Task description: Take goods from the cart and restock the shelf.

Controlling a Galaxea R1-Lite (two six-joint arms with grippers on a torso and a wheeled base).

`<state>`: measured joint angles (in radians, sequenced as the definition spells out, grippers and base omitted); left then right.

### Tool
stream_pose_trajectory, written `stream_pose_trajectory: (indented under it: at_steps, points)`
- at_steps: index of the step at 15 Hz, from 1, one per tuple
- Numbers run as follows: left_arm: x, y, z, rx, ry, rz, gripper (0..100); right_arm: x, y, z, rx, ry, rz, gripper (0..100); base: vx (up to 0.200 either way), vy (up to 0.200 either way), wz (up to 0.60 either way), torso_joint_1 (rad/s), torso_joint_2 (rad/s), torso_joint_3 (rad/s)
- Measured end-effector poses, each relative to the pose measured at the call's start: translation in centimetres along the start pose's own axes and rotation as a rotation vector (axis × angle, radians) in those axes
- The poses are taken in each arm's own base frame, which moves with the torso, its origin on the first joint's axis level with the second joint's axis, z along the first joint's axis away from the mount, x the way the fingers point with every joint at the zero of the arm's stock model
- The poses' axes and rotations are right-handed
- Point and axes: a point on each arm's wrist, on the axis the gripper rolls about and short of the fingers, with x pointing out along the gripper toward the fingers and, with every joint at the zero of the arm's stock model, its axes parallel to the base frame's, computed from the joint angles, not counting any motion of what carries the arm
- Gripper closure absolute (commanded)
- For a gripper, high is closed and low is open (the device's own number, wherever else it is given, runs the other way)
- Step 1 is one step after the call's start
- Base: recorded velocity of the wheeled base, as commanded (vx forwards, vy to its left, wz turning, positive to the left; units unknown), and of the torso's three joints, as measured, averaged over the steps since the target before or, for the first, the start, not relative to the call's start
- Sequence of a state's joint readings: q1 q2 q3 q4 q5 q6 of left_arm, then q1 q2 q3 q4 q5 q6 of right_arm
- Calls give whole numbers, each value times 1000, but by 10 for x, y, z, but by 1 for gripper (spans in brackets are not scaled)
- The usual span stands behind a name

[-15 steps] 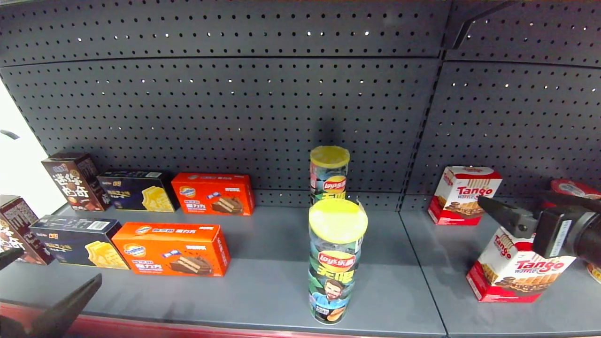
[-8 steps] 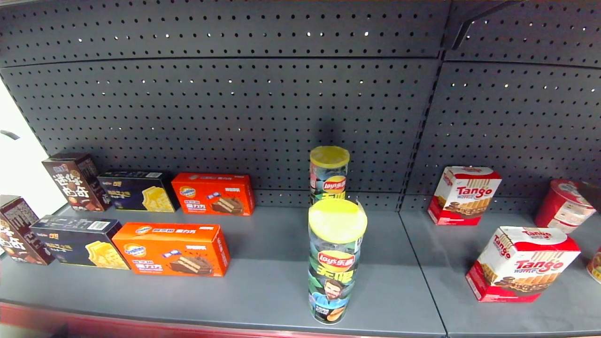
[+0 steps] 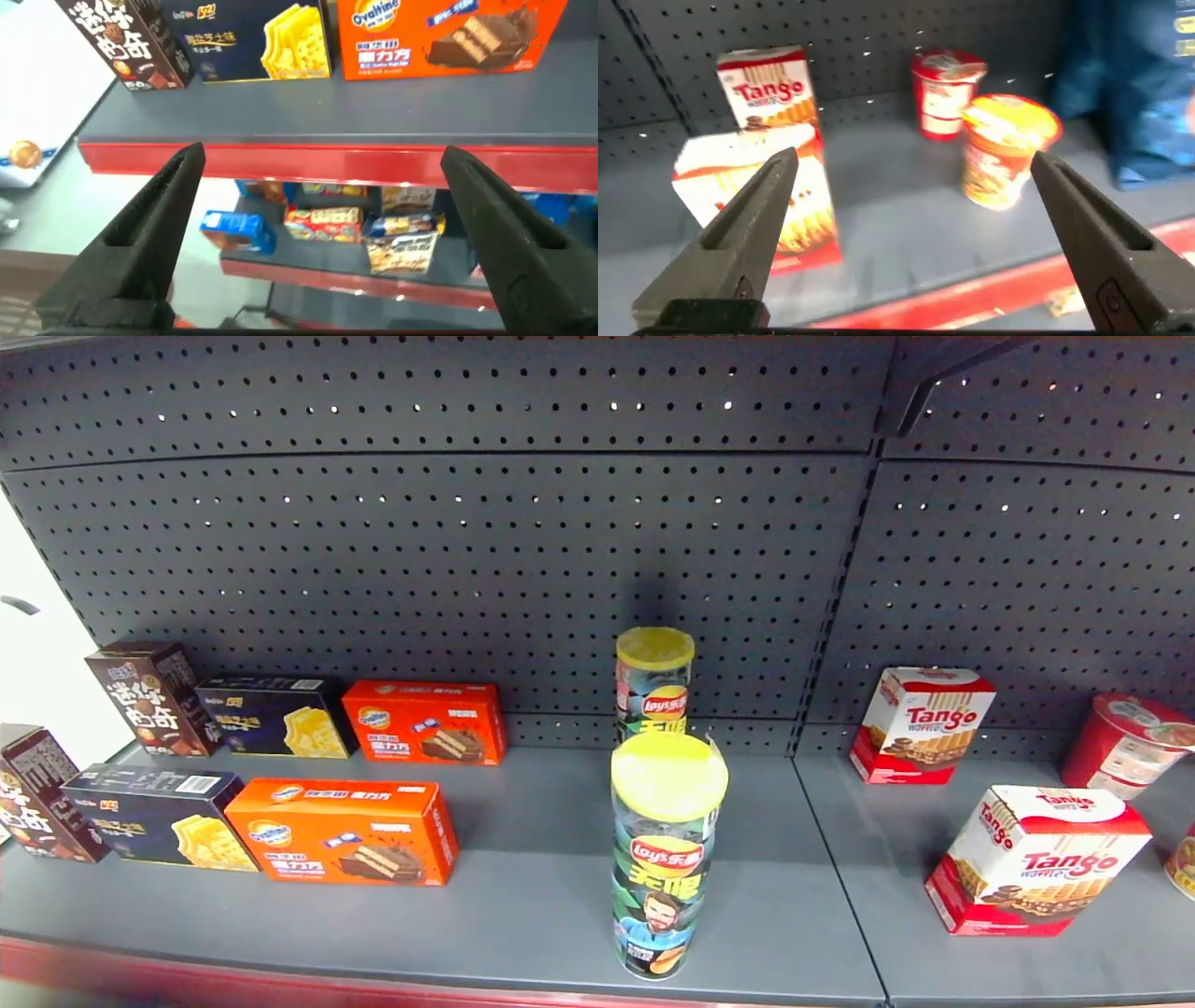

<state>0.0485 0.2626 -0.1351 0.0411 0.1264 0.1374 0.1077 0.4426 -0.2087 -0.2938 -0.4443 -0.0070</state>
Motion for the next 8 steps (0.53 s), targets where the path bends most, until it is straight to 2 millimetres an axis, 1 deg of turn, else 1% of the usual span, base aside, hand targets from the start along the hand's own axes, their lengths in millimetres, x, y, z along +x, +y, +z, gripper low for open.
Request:
stream_pose_trajectory:
  at_steps: [3, 4, 5, 8]
  points:
    - [-6, -2, -16, -15, -52, 1, 0, -14, -7, -23, -1, -22, -4, 0, 0, 0, 0, 0, 0, 0]
    - [-7, -2, -22, -21, -73, 0, 0, -17, -8, -36, -8, -9, -10, 0, 0, 0, 0, 0, 0, 0]
    - [-8, -3, -27, -23, -83, -6, 0, -20, -9, -50, -26, 26, -32, 0, 0, 0, 0, 0, 0, 0]
    - [-9, -3, -31, -44, -104, -7, 0, -29, -12, -73, -63, 117, -148, 0, 0, 0, 0, 0, 0, 0]
